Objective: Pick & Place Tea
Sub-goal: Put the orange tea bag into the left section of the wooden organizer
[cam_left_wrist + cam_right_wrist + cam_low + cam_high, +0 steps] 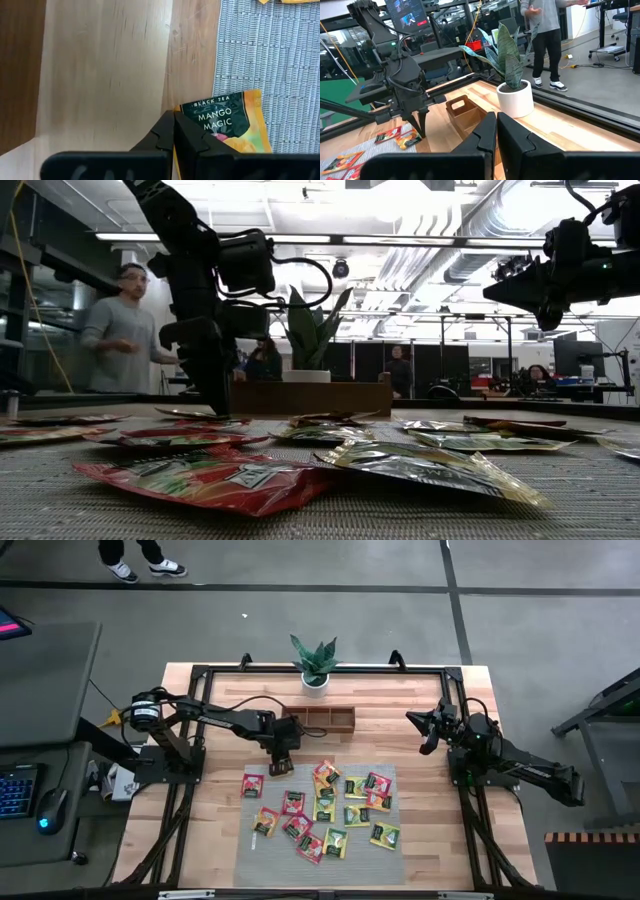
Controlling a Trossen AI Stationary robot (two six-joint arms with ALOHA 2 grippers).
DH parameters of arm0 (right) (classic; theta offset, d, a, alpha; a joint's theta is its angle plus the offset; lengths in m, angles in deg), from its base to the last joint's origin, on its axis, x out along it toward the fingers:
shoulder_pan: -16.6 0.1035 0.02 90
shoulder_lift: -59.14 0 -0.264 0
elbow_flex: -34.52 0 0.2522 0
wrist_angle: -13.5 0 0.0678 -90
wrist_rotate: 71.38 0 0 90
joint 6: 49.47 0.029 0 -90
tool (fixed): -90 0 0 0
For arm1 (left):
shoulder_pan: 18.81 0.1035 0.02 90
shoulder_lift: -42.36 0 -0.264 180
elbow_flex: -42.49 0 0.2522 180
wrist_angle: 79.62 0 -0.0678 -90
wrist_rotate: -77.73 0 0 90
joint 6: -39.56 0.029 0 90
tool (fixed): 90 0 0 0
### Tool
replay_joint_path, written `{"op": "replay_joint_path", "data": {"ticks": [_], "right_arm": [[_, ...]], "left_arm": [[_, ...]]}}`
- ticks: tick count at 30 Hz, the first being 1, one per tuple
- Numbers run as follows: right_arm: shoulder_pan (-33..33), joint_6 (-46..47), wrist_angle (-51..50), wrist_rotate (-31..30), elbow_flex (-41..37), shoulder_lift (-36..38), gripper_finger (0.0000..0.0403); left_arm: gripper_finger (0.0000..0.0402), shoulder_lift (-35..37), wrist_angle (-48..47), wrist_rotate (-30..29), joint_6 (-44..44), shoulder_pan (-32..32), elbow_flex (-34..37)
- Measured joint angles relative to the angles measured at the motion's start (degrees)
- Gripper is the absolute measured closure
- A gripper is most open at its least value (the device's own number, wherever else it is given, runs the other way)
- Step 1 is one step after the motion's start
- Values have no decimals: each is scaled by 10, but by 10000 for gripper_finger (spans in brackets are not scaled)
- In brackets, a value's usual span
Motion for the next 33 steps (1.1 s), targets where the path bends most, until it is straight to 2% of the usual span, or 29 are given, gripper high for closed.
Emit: {"op": "replay_joint_path", "data": {"ticks": [11,19,33], "right_arm": [[0,0,0,0,0,0,391],[0,0,0,0,0,0,391],[0,0,0,0,0,0,391]], "left_arm": [[401,10,-144,-15,17,-1,-113],[401,13,-167,-52,24,-1,-199],[401,134,-118,-114,-5,8,-201]]}}
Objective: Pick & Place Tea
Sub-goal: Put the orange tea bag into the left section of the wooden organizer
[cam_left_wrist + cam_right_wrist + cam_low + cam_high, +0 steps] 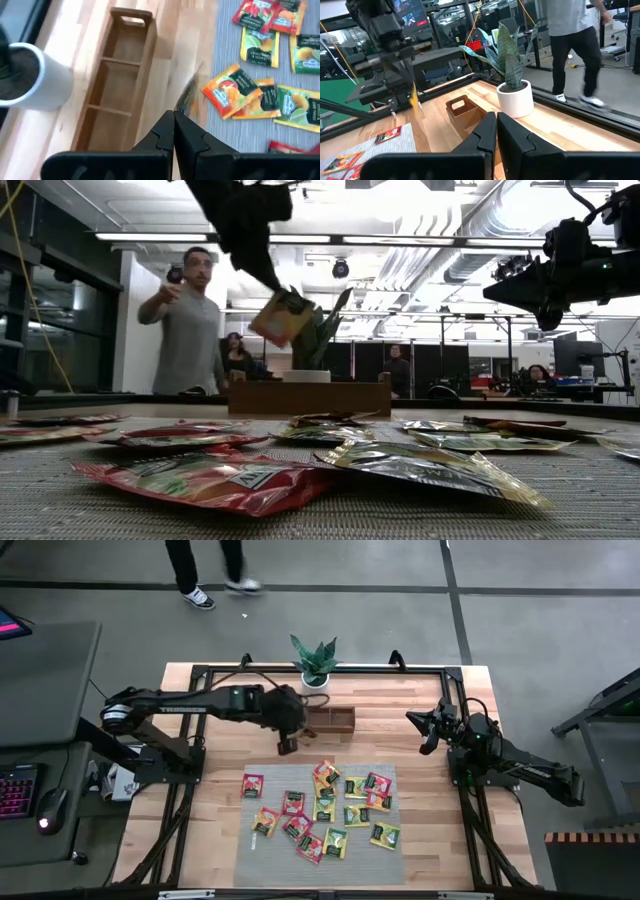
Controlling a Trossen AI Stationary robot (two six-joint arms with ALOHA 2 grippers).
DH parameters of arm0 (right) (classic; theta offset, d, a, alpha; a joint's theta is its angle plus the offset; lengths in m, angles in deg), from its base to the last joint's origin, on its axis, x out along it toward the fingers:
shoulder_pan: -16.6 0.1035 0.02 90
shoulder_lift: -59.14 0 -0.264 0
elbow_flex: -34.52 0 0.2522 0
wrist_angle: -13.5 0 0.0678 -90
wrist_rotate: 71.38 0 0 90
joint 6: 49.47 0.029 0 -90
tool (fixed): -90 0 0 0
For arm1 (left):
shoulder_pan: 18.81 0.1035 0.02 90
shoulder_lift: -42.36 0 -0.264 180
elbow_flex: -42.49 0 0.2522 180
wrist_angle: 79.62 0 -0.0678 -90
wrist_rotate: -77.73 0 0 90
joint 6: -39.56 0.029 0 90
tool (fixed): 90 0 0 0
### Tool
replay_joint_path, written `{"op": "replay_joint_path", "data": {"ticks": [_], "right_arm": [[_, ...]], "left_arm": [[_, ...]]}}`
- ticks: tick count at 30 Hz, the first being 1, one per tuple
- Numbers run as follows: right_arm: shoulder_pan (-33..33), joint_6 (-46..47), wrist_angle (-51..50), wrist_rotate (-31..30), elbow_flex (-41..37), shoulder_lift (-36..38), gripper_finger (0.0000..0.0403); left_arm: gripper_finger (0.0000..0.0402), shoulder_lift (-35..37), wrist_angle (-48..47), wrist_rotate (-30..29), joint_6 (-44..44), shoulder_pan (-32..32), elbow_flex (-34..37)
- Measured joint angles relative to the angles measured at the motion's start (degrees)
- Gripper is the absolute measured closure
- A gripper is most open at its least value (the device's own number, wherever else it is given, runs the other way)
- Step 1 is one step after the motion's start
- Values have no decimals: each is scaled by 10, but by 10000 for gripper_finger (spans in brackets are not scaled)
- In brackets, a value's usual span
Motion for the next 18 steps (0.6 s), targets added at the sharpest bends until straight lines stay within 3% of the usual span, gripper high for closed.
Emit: {"op": "replay_joint_path", "data": {"ticks": [4,6,18], "right_arm": [[0,0,0,0,0,0,391],[0,0,0,0,0,0,391],[0,0,0,3,0,0,391]], "left_arm": [[401,23,33,-2,-15,25,24],[401,37,99,-2,-22,37,41],[401,122,279,-6,-68,113,208]]}}
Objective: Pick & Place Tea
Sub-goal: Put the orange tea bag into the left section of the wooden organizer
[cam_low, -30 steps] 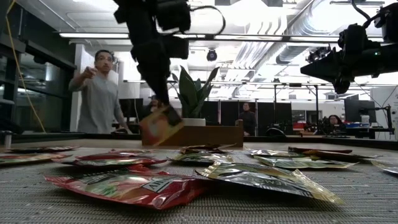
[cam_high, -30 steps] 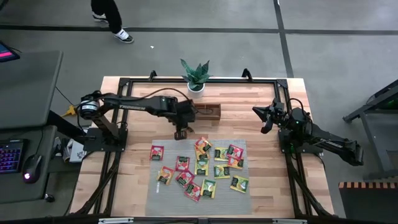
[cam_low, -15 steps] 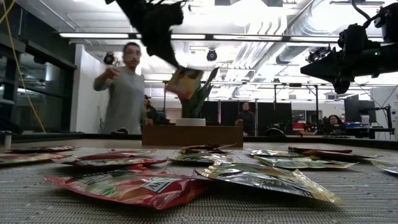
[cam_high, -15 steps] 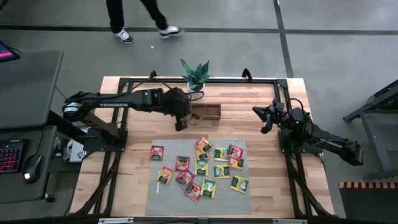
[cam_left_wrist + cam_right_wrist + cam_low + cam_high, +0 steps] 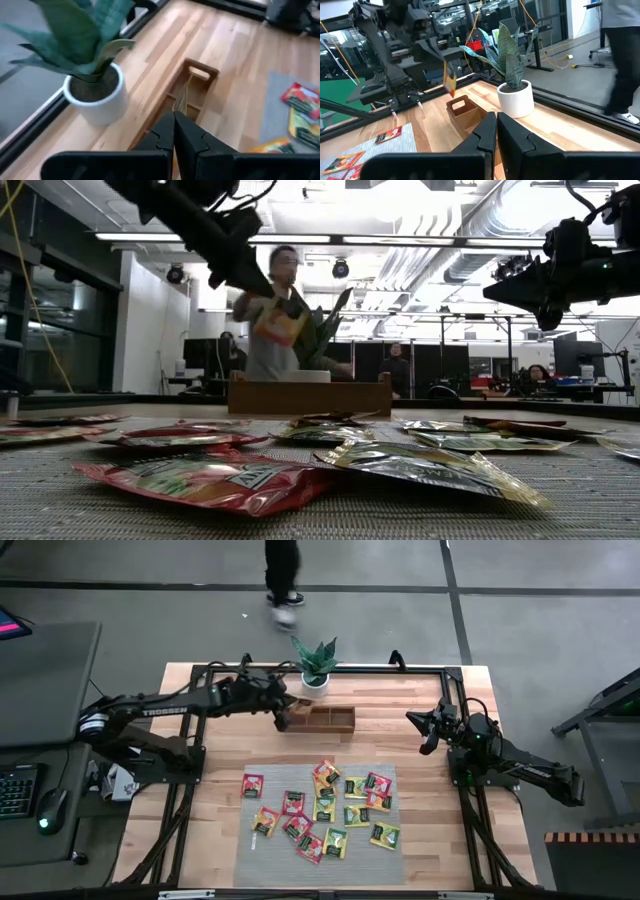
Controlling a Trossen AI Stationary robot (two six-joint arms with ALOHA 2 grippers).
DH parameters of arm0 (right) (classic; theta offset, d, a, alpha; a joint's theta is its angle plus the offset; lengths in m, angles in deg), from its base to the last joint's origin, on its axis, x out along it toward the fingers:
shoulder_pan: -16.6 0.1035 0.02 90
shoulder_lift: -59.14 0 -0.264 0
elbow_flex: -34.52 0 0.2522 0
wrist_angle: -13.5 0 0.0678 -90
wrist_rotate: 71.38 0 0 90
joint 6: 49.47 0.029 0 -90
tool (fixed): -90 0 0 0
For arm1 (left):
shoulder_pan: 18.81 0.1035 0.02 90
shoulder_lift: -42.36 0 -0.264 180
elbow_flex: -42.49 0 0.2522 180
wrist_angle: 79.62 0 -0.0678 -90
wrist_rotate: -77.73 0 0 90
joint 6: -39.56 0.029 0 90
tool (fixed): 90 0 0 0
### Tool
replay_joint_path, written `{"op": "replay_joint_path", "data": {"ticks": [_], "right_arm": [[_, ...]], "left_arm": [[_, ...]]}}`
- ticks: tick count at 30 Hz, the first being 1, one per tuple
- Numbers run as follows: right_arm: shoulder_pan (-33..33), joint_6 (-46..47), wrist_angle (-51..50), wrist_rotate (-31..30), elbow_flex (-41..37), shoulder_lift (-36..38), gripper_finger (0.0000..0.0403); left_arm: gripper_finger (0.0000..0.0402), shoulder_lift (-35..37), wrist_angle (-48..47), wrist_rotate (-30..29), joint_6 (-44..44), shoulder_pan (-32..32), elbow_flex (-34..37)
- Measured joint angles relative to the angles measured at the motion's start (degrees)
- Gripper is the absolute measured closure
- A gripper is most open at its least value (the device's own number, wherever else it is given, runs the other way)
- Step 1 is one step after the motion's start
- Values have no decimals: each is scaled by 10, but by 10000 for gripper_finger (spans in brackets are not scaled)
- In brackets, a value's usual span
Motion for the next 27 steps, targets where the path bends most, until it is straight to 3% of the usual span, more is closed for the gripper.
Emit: {"op": "replay_joint_path", "data": {"ticks": [14,27], "right_arm": [[0,0,0,1,0,0,391],[0,0,0,1,0,0,391]], "left_arm": [[401,2,160,40,-22,62,130],[401,-20,203,70,-11,66,157]]}}
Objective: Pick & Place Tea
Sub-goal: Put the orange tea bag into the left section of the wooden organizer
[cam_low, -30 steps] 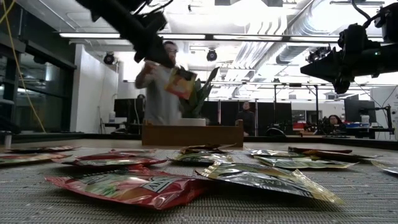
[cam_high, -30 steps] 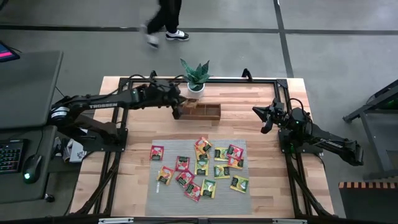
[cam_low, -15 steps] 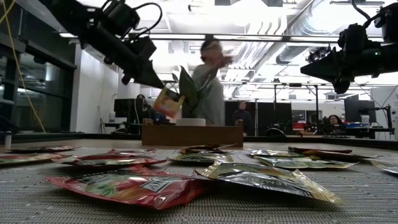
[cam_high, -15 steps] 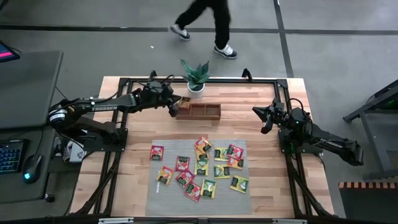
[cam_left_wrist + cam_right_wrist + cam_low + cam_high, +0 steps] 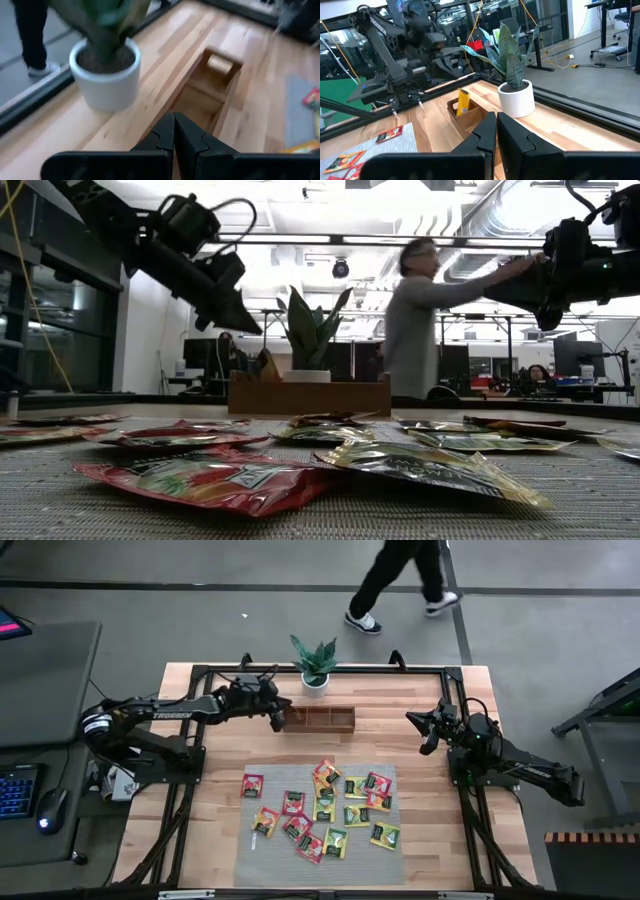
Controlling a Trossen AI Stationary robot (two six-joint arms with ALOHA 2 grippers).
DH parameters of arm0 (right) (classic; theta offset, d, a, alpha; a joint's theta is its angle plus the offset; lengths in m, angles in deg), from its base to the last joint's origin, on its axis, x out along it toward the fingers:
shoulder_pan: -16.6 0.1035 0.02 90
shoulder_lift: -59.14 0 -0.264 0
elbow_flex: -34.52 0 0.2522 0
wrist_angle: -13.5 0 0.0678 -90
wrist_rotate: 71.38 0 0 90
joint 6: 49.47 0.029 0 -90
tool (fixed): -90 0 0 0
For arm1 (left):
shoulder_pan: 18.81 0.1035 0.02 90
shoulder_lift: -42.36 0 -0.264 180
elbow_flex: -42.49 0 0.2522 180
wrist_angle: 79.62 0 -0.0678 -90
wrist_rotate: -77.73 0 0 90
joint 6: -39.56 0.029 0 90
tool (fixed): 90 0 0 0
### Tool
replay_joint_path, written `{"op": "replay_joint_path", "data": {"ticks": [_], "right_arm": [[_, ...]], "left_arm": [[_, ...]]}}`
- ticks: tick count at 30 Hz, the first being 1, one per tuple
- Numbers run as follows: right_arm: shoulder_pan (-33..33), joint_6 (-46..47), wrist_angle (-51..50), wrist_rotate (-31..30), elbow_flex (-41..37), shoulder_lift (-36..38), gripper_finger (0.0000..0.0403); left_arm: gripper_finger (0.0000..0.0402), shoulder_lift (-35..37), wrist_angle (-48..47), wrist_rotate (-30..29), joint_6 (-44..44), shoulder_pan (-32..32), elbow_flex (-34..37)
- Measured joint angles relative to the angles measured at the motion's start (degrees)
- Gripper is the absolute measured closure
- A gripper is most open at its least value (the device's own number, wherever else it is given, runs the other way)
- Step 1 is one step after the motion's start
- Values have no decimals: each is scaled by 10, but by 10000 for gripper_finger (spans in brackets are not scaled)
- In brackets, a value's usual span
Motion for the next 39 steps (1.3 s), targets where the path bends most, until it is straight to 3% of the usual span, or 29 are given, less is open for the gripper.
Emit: {"op": "replay_joint_path", "data": {"ticks": [14,25,29,35,39], "right_arm": [[0,0,0,0,0,0,391],[0,0,0,0,0,0,391],[0,0,0,0,0,0,391],[0,0,0,0,0,0,391],[0,0,0,0,0,0,391]], "left_arm": [[401,-9,14,-19,10,0,0],[393,-8,21,-6,125,0,-1],[358,-8,18,12,165,0,-1],[270,-8,13,19,204,0,-1],[234,-8,-49,21,260,0,-31]]}}
